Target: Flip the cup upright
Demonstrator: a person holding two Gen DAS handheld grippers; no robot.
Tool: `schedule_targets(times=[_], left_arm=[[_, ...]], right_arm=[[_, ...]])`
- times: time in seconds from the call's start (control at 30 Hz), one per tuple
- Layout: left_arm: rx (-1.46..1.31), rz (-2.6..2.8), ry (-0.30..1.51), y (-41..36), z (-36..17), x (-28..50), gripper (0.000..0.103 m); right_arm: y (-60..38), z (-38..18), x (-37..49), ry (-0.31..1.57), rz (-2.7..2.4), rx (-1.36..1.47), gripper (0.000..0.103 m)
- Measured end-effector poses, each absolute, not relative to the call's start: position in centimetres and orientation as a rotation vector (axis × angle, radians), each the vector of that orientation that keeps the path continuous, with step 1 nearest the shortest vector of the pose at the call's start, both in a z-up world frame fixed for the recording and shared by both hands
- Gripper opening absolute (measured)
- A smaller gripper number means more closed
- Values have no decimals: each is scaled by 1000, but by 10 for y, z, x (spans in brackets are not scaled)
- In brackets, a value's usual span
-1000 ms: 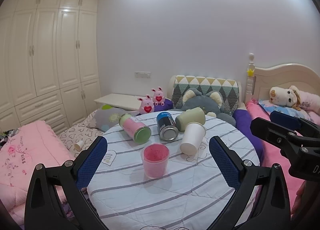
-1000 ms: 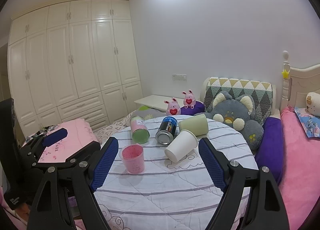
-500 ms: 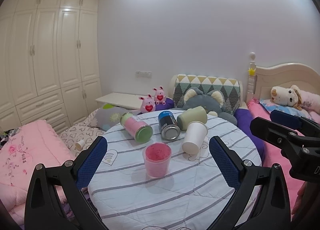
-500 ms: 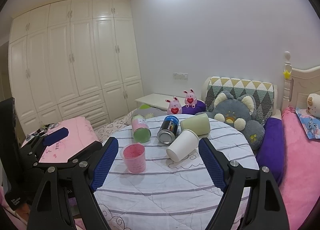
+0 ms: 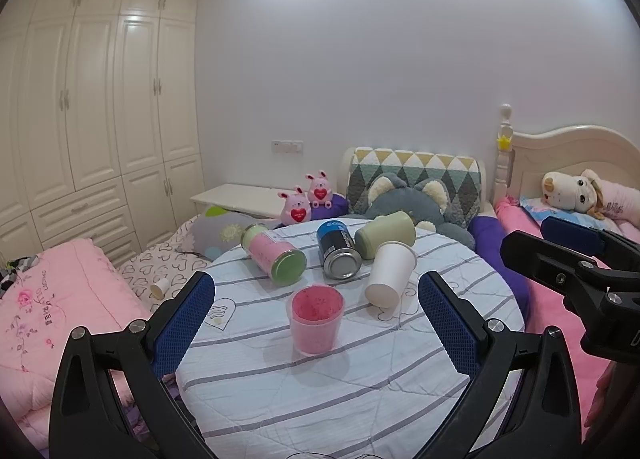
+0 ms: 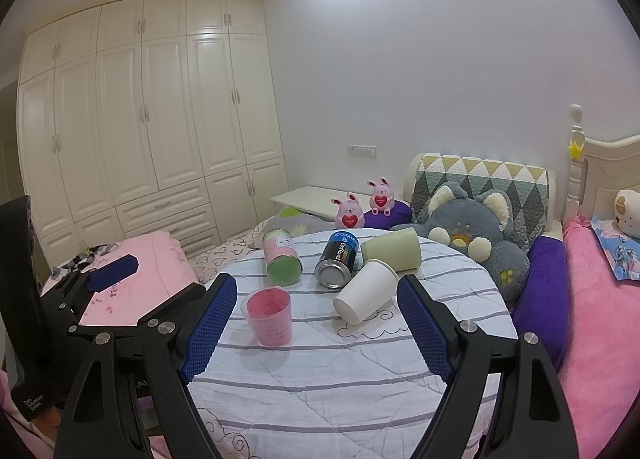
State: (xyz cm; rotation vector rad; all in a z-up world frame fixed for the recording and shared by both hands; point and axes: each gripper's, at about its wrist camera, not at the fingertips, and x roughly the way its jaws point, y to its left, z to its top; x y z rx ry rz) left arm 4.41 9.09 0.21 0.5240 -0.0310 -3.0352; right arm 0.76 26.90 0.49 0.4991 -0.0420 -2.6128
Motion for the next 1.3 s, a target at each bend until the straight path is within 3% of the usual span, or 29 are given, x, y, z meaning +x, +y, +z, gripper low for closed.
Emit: schedule_targets(times=[1.3], left_arm=[[558, -3030, -59, 93, -2, 40, 103]], right_arm=[[273, 5, 7, -41, -2613, 517, 84]])
